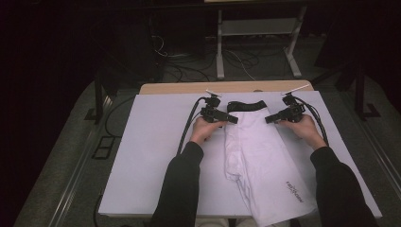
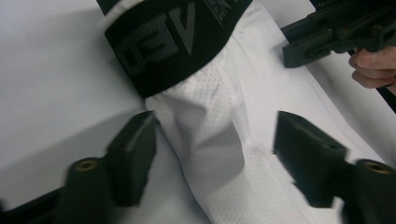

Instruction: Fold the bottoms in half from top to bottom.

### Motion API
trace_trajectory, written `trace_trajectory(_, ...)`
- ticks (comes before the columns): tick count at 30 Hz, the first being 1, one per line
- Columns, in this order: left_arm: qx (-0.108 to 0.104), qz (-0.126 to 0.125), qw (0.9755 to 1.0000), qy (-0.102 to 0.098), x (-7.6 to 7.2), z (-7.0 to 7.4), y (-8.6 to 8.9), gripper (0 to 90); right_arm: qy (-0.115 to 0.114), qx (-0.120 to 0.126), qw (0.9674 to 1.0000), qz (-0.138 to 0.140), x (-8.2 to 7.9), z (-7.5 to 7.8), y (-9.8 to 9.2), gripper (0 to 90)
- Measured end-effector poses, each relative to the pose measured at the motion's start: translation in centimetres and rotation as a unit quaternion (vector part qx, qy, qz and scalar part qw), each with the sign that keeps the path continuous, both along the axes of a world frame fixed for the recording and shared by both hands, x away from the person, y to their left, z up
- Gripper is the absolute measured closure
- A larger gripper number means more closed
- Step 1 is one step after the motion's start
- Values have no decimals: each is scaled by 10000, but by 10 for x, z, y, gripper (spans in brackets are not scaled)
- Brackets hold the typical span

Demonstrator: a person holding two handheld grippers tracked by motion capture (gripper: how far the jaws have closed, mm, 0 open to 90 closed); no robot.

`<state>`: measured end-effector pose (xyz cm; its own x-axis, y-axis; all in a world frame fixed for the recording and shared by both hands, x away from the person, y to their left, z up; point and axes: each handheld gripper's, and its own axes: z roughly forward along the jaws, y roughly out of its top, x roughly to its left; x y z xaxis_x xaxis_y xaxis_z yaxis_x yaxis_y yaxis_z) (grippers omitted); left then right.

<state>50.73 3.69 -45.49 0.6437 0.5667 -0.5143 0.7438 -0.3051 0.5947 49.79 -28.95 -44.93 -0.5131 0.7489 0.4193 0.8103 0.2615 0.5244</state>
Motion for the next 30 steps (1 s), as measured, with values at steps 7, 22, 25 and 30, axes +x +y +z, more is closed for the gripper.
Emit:
trace_trajectory(7, 64, 60, 9999, 112, 0, -3, -2, 600, 98, 162, 9997, -150, -2, -4, -1, 870)
trace_trajectory(22, -163, 267, 9993, 227, -6, 4, 7, 868, -371, 611, 9974, -25, -15, 16, -8, 883)
trace_trajectory(25, -250, 291, 9990, 245, -9, 11, 9, 868, -456, 674, 9967, -27, -20, 18, -8, 883)
trace_trajectory(30, -256, 290, 9991, 168, -15, 23, 8, 868, -587, 710, 9957, -65, -28, 23, -9, 883)
